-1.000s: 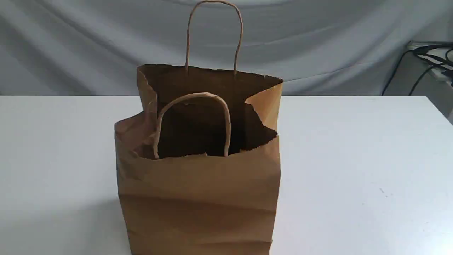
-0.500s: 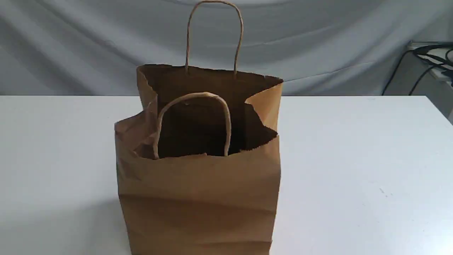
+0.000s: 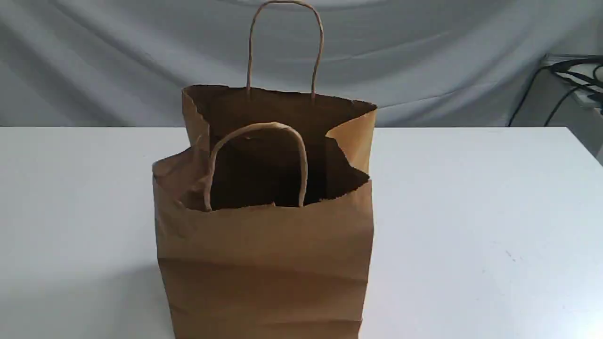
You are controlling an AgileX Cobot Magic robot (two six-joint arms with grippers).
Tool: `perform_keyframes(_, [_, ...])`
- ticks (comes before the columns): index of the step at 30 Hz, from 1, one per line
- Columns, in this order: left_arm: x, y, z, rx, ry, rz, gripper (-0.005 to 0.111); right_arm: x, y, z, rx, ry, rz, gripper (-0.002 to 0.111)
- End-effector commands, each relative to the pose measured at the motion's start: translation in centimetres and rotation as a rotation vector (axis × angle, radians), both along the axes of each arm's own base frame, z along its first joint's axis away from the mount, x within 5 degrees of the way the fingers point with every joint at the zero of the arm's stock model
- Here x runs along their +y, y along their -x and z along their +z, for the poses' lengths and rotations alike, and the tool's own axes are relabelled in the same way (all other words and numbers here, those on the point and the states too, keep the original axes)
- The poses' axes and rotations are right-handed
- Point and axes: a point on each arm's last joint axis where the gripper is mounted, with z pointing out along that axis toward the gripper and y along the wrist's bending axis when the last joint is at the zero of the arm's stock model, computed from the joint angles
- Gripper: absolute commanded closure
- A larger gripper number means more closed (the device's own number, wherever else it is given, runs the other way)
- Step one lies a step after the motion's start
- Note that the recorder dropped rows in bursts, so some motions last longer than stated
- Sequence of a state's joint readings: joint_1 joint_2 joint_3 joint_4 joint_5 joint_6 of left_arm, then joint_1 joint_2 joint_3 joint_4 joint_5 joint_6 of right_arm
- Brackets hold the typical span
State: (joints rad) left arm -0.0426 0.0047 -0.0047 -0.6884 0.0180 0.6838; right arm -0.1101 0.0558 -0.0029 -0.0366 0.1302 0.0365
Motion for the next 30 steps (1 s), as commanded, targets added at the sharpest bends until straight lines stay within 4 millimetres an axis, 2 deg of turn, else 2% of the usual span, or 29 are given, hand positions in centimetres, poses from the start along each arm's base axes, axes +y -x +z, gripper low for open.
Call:
perform_keyframes(1, [-0.02,0.02,-0.17,0.005,0.013,-0.002,0.107,0.02,0.02,-0.08,-0.001,-0.006,0.002,0.108])
perform_keyframes(11, [0.05,0.01,-0.23,0.015,0.087,0.000,0.107,0.02,0.02,-0.08,0.000,-0.003,0.003,0.108])
perform_keyframes(30, [0.09,0.00,-0.46,0.038,0.036,0.009,0.107,0.02,0.02,-0.08,-0.001,-0.006,0.002,0.108])
